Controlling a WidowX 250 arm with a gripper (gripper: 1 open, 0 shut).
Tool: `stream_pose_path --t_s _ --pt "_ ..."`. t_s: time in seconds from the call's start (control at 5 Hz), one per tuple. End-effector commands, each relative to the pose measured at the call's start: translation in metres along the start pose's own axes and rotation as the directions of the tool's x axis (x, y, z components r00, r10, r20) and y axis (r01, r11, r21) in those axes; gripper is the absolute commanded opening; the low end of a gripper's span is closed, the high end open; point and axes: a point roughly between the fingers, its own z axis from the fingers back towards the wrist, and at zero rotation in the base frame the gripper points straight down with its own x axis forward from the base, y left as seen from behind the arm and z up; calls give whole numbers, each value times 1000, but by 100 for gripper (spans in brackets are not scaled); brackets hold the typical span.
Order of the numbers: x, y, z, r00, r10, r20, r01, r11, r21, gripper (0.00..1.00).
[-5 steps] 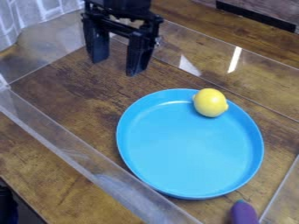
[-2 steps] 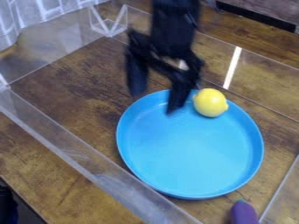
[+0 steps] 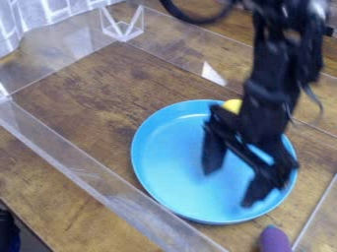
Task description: Put the purple eggplant on the blue tray
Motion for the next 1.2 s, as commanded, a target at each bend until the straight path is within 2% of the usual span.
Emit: stream_pose_path --t_s 0.0,0.4,0.6,1.0 --pt "4 3 41 994 -27 110 23 999 29 100" --pt "4 6 25 991 -63 114 59 998 36 100" --pt "12 7 14 990 -81 117 76 996 42 100" --pt "26 13 6 984 -115 134 107 992 66 100"
